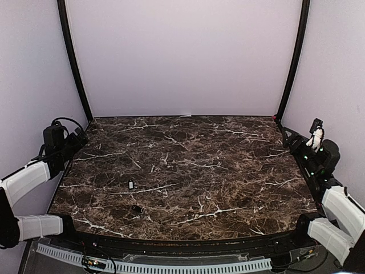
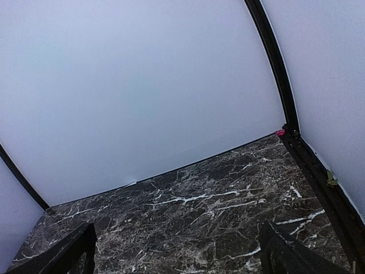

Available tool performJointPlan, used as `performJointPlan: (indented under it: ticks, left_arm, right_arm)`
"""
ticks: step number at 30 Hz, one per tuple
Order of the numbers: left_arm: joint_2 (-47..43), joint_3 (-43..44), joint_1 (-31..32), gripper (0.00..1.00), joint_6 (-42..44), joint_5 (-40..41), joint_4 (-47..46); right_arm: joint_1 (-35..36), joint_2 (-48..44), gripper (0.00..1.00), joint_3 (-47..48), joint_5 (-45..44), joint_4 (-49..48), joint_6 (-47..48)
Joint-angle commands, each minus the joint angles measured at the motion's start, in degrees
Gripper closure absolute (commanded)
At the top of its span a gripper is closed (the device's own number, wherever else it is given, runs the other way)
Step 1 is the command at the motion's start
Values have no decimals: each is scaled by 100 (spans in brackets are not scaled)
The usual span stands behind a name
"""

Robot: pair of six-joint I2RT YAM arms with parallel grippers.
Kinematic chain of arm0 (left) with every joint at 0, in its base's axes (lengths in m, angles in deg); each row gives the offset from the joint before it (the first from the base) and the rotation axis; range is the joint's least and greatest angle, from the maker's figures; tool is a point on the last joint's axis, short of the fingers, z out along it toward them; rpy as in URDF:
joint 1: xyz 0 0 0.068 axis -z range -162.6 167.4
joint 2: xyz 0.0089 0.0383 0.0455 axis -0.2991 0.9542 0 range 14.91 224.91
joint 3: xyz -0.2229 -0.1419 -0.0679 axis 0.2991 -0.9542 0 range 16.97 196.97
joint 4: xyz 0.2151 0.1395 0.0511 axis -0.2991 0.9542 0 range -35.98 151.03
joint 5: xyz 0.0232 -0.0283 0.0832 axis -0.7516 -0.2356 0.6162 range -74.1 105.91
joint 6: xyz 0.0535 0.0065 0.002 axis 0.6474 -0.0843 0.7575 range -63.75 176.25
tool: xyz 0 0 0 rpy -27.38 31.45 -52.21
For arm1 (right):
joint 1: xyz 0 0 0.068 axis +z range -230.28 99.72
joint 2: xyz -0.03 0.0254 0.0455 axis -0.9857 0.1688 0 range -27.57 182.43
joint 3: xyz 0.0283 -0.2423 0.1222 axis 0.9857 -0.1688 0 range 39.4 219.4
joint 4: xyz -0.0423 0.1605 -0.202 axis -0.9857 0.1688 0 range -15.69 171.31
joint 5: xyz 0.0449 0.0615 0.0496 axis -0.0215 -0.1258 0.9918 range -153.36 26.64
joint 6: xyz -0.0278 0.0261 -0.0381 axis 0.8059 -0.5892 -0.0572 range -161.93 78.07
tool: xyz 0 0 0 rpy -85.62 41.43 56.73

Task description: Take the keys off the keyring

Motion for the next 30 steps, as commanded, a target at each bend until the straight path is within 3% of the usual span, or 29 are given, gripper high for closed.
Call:
performJointPlan:
  ticks: [1, 5, 8, 11, 15, 17, 21, 24, 27, 30]
  left_arm:
    - [-19, -34, -20, 1, -394, -213, 714]
    - [49, -147, -24, 1, -291, -525, 649]
    - [-43, -225, -70, 1, -830, -1002, 632]
    - [-51, -208, -148, 2, -1327, -1820, 425]
    - [148, -96, -124, 6, -1241, -3476, -408]
    - [359, 353, 31, 7, -988, -3910, -48]
    - [763, 1637, 746, 7, 215, -3721, 1629]
    - [897, 2439, 820, 7, 971, -3710, 2648]
    - [716, 2913, 825, 4, 1736, -2617, 3038]
    - [387, 2775, 824, 2, 2174, -1843, 2895]
  right_arm:
    - [-27, -92, 1, 238, 217, 359, -96]
    - [-28, -69, 1, 363, 421, 497, -120]
    - [-35, 85, 1, 571, 576, 750, -84]
    - [-21, 390, 1, 835, 1091, 977, -9]
    - [185, 979, 1, 1329, 1571, 1798, -255]
    - [504, 1222, 1, 1419, 1644, 1979, -317]
    - [1945, 1815, 1, 1506, 1259, 1815, -278]
    - [2945, 2569, 1, 1774, 1095, 1486, -237]
    - [3836, 3615, 6, 2262, 1231, 1202, -102]
    - [4642, 4464, 10, 2697, 1663, 633, 147]
